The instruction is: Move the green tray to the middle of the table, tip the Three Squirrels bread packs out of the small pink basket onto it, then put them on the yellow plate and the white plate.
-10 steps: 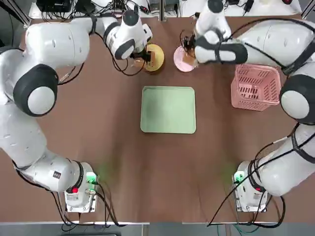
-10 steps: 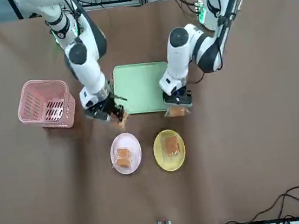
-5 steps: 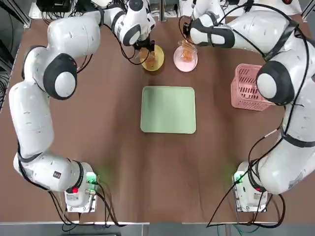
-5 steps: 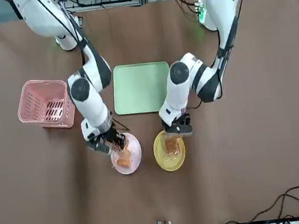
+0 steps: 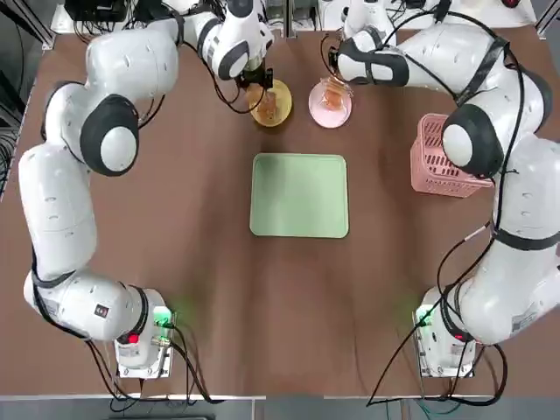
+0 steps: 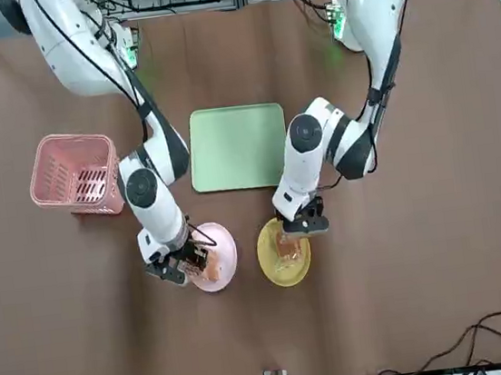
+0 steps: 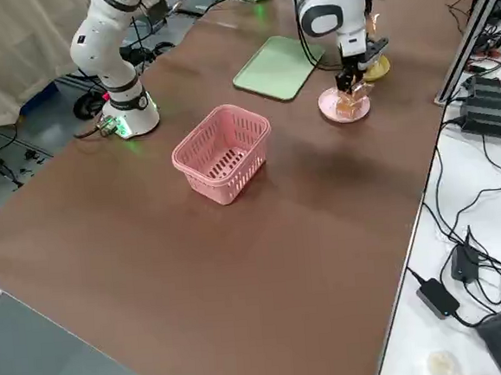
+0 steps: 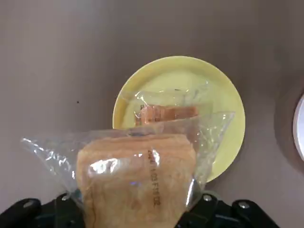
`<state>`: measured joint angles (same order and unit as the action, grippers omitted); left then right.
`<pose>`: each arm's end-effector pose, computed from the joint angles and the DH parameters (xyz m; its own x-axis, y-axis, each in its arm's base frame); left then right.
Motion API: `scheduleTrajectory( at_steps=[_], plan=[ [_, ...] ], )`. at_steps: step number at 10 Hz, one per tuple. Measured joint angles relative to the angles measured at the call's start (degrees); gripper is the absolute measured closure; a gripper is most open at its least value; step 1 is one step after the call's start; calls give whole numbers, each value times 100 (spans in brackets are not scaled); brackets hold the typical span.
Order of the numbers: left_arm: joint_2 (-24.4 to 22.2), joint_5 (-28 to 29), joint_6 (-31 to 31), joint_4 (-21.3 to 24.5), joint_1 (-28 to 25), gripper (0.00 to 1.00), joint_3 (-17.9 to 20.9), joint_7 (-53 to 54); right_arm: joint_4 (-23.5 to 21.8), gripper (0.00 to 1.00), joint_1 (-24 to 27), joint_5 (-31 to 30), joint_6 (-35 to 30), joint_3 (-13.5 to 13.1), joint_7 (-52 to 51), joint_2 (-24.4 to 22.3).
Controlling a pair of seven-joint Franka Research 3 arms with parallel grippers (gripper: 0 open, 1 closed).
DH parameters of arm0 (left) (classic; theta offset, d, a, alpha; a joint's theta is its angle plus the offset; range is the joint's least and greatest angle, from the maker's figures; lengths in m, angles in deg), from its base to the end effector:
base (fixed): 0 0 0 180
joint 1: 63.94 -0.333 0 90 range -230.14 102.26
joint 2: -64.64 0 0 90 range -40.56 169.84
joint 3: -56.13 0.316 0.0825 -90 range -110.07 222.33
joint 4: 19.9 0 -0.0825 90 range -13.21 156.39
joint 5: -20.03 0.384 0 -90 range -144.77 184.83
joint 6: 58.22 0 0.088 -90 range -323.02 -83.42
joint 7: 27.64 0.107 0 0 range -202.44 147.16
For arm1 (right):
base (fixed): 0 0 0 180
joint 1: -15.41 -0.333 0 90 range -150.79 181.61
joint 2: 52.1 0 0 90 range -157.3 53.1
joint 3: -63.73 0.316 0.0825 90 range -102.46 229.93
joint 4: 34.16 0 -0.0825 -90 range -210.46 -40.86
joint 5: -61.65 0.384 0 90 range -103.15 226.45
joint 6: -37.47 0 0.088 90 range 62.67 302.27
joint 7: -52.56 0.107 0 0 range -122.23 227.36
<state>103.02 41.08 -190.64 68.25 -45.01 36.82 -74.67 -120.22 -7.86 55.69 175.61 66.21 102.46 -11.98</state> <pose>0.5933 -0.4067 0.2904 0.9859 0.0104 0.1670 0.0042 -0.9993 0.0375 0.6636 0.3129 0.2753 0.9158 -0.3610 0.1759 -0.3436 -0.9312 -0.1218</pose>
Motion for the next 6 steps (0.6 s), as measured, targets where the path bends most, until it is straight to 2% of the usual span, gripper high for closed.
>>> scheduleTrajectory(
  at_steps=[3,6],
  plan=[
    [256,0,2,-183,45,24,3,-534,20,51,-91,0,0,16,0,56],
    [282,0,70,-260,90,24,7,-653,20,51,-108,0,-4,23,0,63]
  ],
)
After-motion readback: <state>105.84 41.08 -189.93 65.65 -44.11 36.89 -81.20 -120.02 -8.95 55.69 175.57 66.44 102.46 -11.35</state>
